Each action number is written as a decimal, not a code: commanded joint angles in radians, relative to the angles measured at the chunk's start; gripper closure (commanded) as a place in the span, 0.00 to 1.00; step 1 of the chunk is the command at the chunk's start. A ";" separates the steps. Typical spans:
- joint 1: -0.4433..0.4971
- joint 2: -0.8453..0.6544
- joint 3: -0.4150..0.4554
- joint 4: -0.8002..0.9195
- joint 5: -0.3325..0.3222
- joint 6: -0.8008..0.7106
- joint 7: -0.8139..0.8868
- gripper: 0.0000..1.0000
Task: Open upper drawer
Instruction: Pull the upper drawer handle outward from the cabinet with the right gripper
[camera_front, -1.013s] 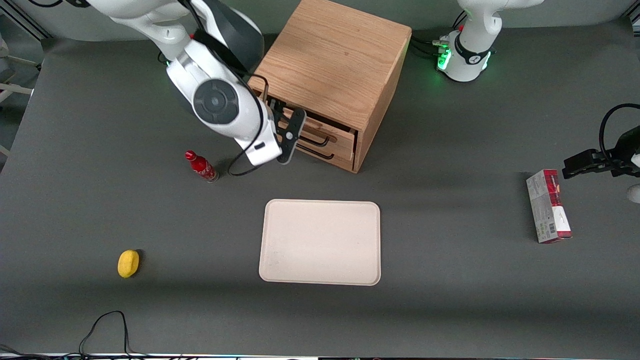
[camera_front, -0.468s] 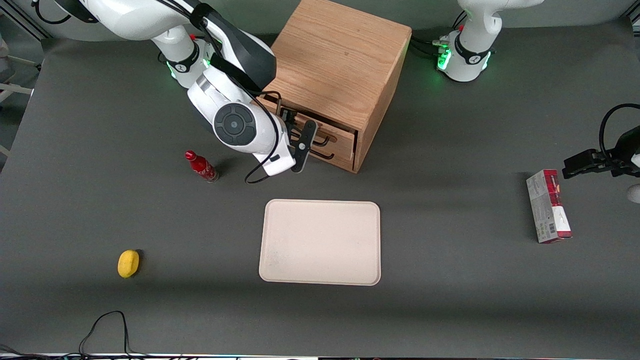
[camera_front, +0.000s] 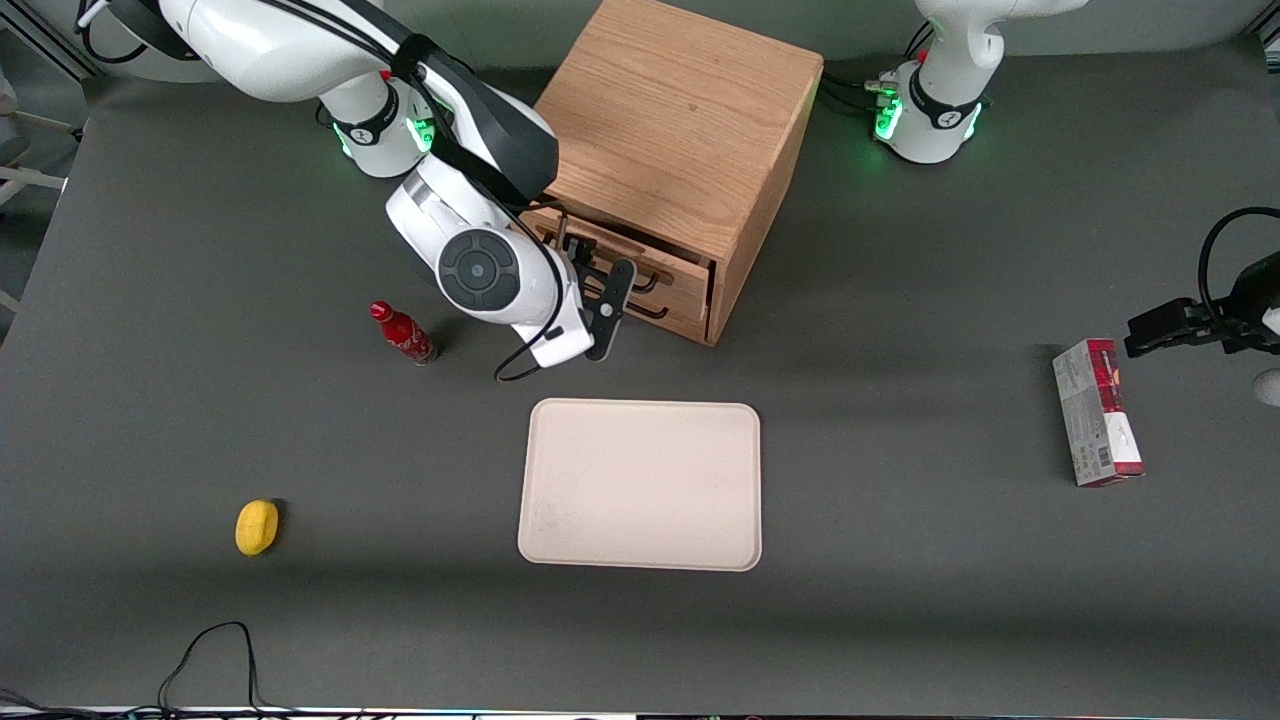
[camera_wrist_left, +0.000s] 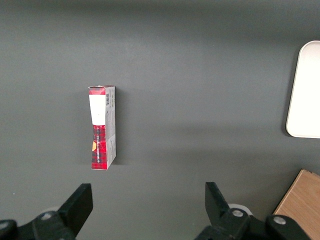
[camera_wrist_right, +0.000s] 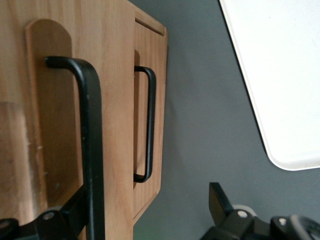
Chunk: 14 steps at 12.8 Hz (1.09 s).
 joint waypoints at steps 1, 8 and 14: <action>0.001 0.051 -0.002 0.098 -0.047 -0.004 -0.016 0.00; -0.002 0.098 -0.129 0.238 -0.070 -0.004 -0.197 0.00; -0.003 0.120 -0.250 0.359 -0.069 0.028 -0.250 0.00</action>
